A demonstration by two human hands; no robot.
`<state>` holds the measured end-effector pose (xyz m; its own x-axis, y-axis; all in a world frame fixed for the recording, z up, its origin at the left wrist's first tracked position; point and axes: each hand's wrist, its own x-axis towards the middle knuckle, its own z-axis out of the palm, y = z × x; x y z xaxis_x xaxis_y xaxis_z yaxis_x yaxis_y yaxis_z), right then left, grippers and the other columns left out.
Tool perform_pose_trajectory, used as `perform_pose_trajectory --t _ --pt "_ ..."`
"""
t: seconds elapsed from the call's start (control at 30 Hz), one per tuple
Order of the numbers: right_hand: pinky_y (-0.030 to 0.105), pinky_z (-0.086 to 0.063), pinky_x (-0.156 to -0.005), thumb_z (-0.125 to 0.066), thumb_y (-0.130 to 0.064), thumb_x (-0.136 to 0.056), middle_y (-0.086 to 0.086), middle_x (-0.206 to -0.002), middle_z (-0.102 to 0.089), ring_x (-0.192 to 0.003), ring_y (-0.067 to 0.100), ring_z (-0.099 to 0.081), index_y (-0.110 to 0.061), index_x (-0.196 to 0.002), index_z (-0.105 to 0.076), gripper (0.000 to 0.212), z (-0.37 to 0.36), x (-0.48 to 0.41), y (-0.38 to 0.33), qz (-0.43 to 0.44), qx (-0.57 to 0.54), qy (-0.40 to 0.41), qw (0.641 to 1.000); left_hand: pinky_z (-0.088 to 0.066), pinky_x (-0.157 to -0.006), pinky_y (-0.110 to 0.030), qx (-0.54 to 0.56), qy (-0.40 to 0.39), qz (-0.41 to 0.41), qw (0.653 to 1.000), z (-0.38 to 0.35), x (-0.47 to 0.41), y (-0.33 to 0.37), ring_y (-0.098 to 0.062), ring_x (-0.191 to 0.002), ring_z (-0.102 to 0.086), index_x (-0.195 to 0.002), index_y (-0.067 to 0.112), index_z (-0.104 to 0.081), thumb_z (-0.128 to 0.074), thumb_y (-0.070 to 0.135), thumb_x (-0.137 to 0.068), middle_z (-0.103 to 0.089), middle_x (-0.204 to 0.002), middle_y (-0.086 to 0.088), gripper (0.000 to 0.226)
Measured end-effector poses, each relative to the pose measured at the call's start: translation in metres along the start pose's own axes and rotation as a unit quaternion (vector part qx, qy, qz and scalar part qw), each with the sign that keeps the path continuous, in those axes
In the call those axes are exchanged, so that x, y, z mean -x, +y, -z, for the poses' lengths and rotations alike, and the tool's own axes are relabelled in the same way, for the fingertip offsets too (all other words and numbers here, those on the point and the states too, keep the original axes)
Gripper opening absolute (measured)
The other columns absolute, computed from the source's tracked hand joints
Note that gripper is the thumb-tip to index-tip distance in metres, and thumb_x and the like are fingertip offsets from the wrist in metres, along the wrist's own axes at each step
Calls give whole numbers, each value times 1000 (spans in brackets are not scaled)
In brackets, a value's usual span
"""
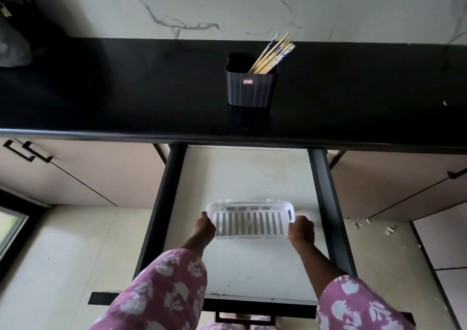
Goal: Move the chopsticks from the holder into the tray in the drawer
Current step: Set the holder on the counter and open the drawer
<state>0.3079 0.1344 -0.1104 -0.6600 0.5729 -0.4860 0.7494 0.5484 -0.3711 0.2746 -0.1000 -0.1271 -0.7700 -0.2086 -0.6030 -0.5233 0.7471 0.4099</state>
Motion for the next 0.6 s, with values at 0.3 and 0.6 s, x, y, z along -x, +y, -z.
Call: perform_pose_trajectory --t 0.3,0.6 --pt "37 -51 -83 -43 1 -89 21 -114 -59 -104 39 -59 2 -105 -61 24 -6 0 -1 -4 6 10 1000 -43 -74 -35 6 23 -12 1000 -1 -11 -1 -37 -107 -55 -142 10 -32 -27 -5 -88 -55 -124 -23 56" --pt "40 -51 -85 -42 2 -88 22 -116 -58 -106 41 -59 3 -107 -60 26 -5 -10 -2 0 19 -3 1000 -45 -78 -34 47 29 10 998 -6 -7 -2 -34 -106 -55 -145 15 -27 -25 -7 -86 -53 -131 -20 63"
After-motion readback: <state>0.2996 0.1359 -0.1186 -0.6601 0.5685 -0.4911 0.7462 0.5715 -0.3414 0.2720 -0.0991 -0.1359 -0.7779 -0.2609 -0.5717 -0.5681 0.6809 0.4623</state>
